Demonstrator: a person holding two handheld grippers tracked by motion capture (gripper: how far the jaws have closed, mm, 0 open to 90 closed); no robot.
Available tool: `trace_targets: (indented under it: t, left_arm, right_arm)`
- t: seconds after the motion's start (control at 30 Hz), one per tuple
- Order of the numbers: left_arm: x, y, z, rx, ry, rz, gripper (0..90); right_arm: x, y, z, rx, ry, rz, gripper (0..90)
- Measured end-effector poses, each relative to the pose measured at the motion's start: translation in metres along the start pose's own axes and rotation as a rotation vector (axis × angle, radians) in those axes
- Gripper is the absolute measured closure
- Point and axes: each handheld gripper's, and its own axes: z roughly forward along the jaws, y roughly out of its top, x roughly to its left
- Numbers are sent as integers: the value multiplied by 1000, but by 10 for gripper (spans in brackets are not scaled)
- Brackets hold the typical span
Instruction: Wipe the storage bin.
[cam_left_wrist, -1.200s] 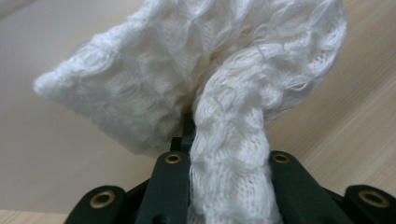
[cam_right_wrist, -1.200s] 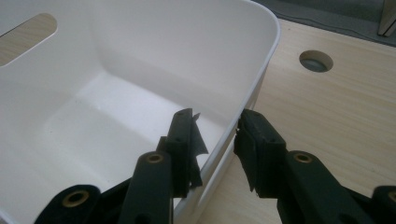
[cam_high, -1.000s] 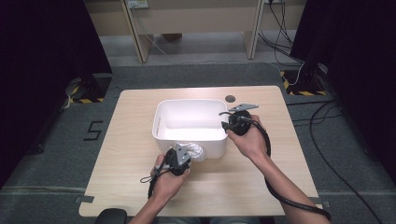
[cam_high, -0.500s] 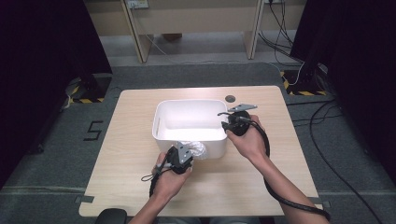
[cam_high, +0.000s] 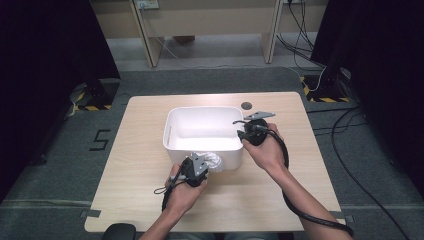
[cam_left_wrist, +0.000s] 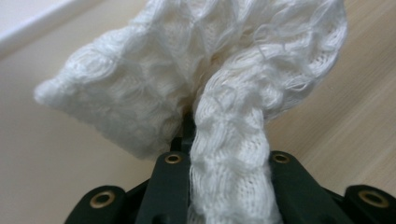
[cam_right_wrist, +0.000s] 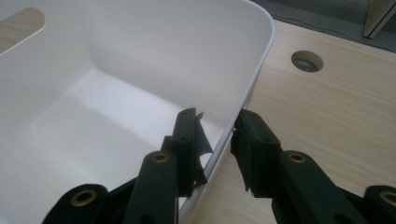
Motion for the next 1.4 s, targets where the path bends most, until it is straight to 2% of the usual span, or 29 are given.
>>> trace_targets:
  t: [0.17,0.2,0.67,0.87,0.9,1.1,1.23,1.4]
  left_arm:
    - [-2,-3,5,16,-11,3,775]
    - [-1,-4,7,5,-6,18,775]
    - [-6,-12,20,38,-13,29,775]
    - [-8,-15,25,51,-18,32,775]
    - [-9,-15,25,57,-22,18,775]
    - [-9,-14,25,61,-27,22,775]
    - [-11,-12,24,49,-26,40,775]
    - [-13,-7,22,36,-32,36,775]
  right_arm:
    - [0,0,0,0,0,1,700]
    - [0,0,0,-1,1,0,700]
    - [0,0,0,-2,-2,-1,700]
    - [1,0,0,-2,-3,-5,700]
    - [1,0,0,-2,-4,-4,700]
    - [0,0,0,-2,-2,-4,700]
    - [0,1,1,-3,-2,-4,703]
    - [1,0,1,-3,0,-1,705]
